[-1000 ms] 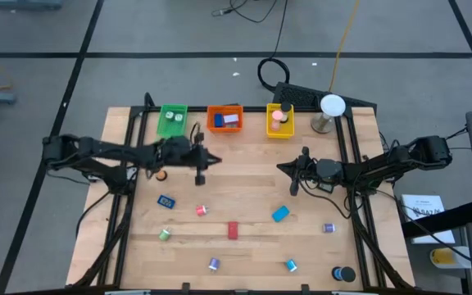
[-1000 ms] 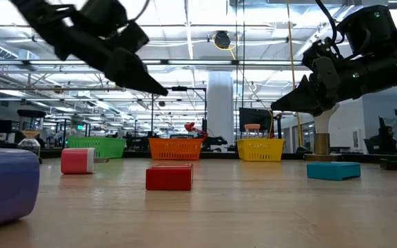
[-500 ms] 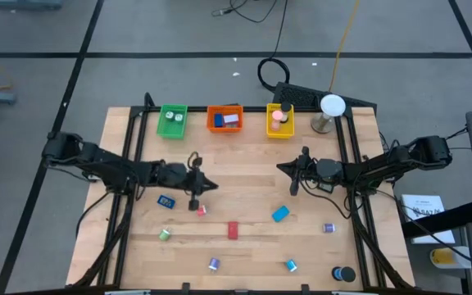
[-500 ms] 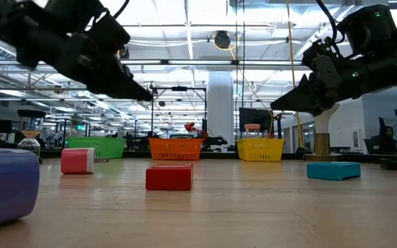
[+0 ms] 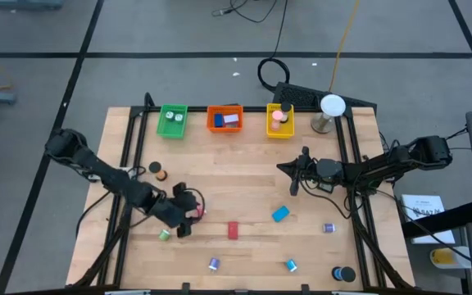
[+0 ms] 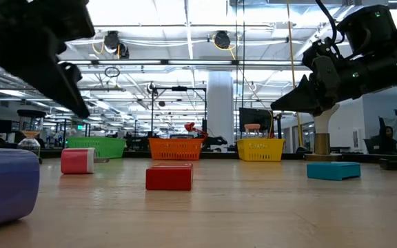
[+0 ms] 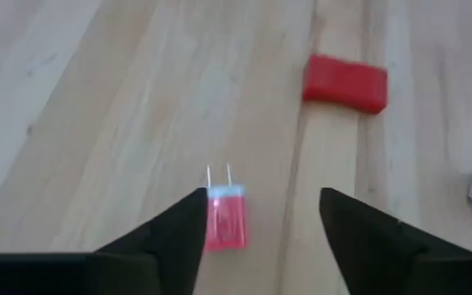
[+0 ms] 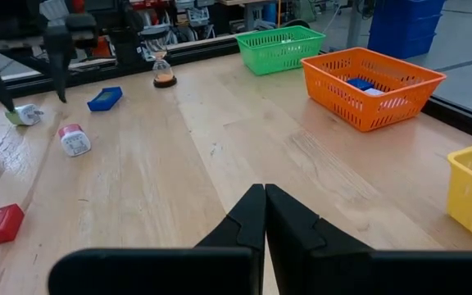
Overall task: Pick & Place Office items
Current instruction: Put the pink charger adaptor into the green bin
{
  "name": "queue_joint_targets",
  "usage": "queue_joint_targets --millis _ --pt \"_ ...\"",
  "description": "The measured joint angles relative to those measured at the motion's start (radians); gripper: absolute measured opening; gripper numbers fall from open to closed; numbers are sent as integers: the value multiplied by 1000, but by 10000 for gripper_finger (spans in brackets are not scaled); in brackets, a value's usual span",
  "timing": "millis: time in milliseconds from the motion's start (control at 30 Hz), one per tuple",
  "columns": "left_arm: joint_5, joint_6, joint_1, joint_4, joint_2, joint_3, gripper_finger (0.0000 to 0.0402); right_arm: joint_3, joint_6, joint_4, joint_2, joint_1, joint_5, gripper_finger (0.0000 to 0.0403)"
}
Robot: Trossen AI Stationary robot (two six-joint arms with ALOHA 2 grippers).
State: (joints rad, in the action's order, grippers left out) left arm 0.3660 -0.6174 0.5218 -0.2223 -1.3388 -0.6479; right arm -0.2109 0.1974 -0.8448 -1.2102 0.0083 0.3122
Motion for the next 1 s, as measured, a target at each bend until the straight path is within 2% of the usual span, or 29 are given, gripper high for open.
queue_joint_targets --millis 167,367,767,1000 --pt "43 -48 43 -7 -83 0 284 0 0 -2 0 0 0 4" --pt "91 -78 38 15 -164 0 289 0 0 -3 0 0 0 4" --pt "80 -65 23 46 -191 0 207 0 0 4 0 0 0 4" --pt "52 -69 3 72 -262 0 200 0 0 4 0 0 0 4"
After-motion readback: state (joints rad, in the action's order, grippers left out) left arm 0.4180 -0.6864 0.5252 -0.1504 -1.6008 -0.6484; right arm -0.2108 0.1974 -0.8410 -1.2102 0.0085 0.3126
